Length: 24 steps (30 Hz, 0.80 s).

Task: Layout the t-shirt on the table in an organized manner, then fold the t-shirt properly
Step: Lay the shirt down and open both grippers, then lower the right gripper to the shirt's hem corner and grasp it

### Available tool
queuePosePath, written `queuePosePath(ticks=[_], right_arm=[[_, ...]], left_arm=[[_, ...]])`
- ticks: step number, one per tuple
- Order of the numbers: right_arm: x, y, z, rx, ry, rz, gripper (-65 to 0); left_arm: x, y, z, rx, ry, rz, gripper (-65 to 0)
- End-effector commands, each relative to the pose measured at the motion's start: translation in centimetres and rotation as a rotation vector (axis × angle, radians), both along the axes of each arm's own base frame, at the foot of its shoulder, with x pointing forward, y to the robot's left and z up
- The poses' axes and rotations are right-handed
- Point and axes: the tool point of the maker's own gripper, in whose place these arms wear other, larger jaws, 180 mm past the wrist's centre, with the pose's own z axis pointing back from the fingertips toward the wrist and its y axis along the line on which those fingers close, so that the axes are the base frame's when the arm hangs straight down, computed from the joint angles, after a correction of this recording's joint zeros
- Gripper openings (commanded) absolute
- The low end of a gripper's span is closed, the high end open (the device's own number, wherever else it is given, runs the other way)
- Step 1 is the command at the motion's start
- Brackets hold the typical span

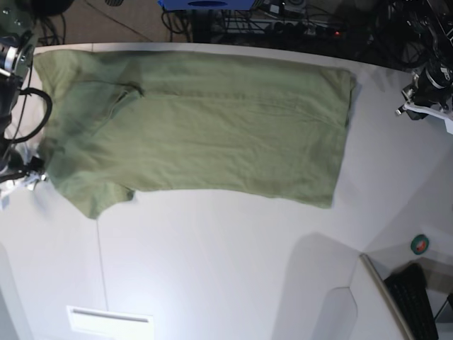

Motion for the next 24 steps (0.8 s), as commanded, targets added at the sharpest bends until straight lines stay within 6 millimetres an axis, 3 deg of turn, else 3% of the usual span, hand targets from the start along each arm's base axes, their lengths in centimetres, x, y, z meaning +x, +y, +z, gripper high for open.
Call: queuePosePath(ticks=[1, 4, 12, 18, 24], right_arm=[[1.9, -1.1, 1.6, -0.021, -0.060, -0.006, -28.5], [2.0, -0.6, 1.0, -0.026, -0.052, 0.016, -28.5], [3.0, 0.0, 1.5, -0.032, -0.065, 0.043, -28.5], [5.1, -0.1, 3.3, -0.030, -0.112, 0.038, -28.4], [6.6, 1.7, 4.1, 0.014, -0.152, 0.123, -28.4]], left_arm=[[0.5, 0.7, 1.1, 0.031, -0.029, -0.007, -56.4], [0.4, 0.7, 1.0, 0.029, -0.026, -0.005, -65.0], [0.6, 0.6, 0.9, 0.026, -0.026, -0.008, -65.0], [0.7, 0.4, 0.9, 0.024, -0.026, -0.013, -65.0], [0.6, 0.4, 0.9, 0.024, -0.025, -0.013, -65.0]])
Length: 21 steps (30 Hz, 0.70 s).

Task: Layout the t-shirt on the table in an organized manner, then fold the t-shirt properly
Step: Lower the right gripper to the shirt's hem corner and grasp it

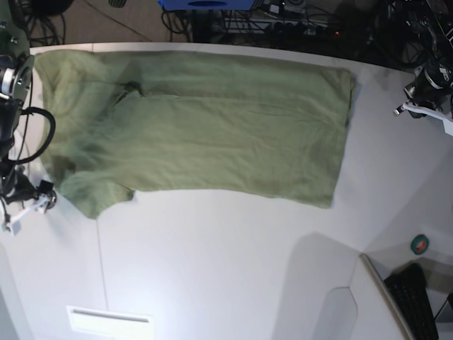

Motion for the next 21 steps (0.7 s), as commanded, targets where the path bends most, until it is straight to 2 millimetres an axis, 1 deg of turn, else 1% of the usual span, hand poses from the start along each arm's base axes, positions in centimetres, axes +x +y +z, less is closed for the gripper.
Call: queuePosePath(ticks=[1, 3, 5, 9, 19, 21], right_arm=[[1.8, -1.3, 2.0, -0.022, -0.057, -0.020, -28.4], [1.7, -1.4, 1.9, -0.028, -0.052, -0.028, -28.4], [1.7, -0.6, 1.5, -0.016, -0.046, -0.024, -28.4], [0.6, -0.3, 0.1, 0.007, -0.002, -0.033, -28.4], [0.1, -0.2, -0.4, 0.009, 0.012, -0.031, -28.7], [-0.3, 0.2, -0.9, 0.014, 0.023, -0.029, -28.7]], left_arm=[[0.5, 0.7, 1.1, 0.030, -0.027, -0.008, -65.0], [0.5, 0.7, 1.1, 0.030, -0.027, -0.008, -65.0], [0.5, 0.7, 1.0, 0.029, -0.026, -0.008, -65.0], [0.5, 0.7, 1.0, 0.028, -0.026, -0.007, -65.0], [0.5, 0.6, 0.9, 0.027, -0.026, -0.007, -65.0], [0.4, 0.4, 0.8, 0.019, -0.028, -0.001, -65.0]])
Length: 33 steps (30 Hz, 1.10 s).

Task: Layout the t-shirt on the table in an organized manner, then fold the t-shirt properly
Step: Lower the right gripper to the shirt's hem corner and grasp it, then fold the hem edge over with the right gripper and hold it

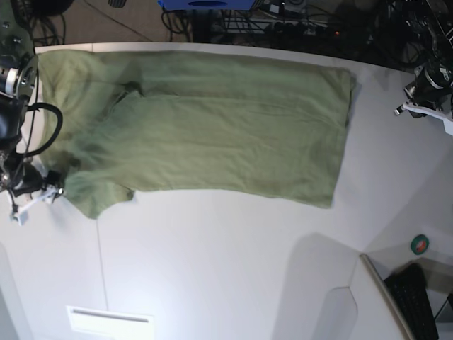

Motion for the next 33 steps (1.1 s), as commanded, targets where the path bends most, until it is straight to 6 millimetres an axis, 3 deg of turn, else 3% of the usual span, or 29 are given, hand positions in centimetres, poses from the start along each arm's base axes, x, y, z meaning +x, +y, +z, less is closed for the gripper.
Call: queuePosePath(ticks=[1, 9, 11, 15, 16, 20, 25, 29, 33], right_arm=[[1.4, -0.4, 1.2, -0.007, -0.044, -0.005, -28.7], [0.6, 0.7, 0.2, 0.014, -0.029, -0.005, -29.9], [0.6, 0.8, 0.1, 0.018, -0.029, -0.005, -37.2], [0.7, 0.8, 0.3, 0.018, -0.035, -0.007, -62.6], [0.8, 0.8, 0.4, 0.018, -0.039, -0.007, -65.0], [1.3, 0.5, 1.3, -0.005, -0.075, 0.002, -65.0], [1.1, 0.1, 5.0, -0.040, -0.145, -0.006, -65.0], [-0.7, 0.4, 7.5, -0.060, -0.128, -0.001, -65.0], [-3.1, 2.5, 8.0, -0.062, -0.088, 0.028, -65.0]], left_arm=[[0.5, 0.5, 0.9, 0.022, -0.029, -0.002, -65.0], [0.5, 0.4, 0.8, 0.018, -0.030, 0.001, -65.0], [0.3, 0.4, 0.8, 0.018, -0.027, 0.001, -65.0], [0.3, 0.4, 0.7, 0.019, -0.026, 0.001, -65.0], [0.3, 0.4, 0.7, 0.017, -0.026, 0.002, -65.0], [0.3, 0.4, 0.7, 0.017, -0.026, 0.002, -65.0], [0.3, 0.4, 0.7, 0.017, -0.026, 0.002, -65.0], [0.7, 0.2, 0.8, 0.015, -0.032, -0.004, -65.0], [0.8, 0.2, 0.8, 0.015, -0.033, -0.005, -65.0]])
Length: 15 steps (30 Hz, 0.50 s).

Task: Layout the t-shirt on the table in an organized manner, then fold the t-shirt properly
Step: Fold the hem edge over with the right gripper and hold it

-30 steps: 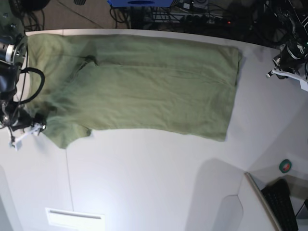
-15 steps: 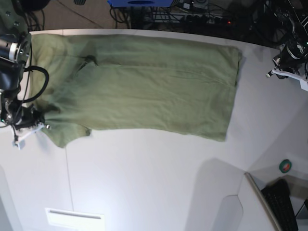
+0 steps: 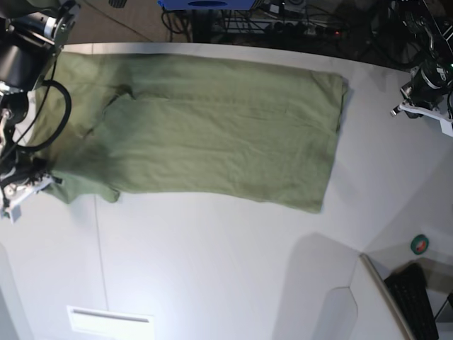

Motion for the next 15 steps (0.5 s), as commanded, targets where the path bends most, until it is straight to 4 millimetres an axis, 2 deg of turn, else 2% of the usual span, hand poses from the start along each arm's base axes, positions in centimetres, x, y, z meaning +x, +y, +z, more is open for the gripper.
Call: queuePosePath(ticks=[1, 7, 11, 12, 14, 15], right_arm=[[0.5, 0.2, 1.0, -0.003, -0.031, 0.007, -65.0], [-2.9, 4.3, -1.0, 0.057, 0.022, 0.016, -65.0], [-4.4, 5.1, -2.2, 0.079, 0.058, 0.015, -65.0], [-4.6, 5.1, -2.2, 0.085, 0.058, 0.003, -59.6], [-5.1, 4.0, -1.5, 0.089, 0.031, -0.062, -42.2], [-5.4, 3.7, -1.2, 0.091, 0.016, -0.092, -35.6]], left_arm=[[0.6, 0.7, 1.1, 0.030, -0.028, -0.007, -65.0], [0.5, 0.6, 1.0, 0.029, -0.026, -0.007, -65.0], [0.5, 0.7, 1.0, 0.030, -0.027, -0.004, -65.0], [0.4, 0.8, 1.0, 0.030, -0.027, -0.002, -65.0], [0.4, 0.8, 1.0, 0.031, -0.026, -0.001, -65.0], [0.3, 0.8, 1.0, 0.031, -0.024, -0.001, -65.0]])
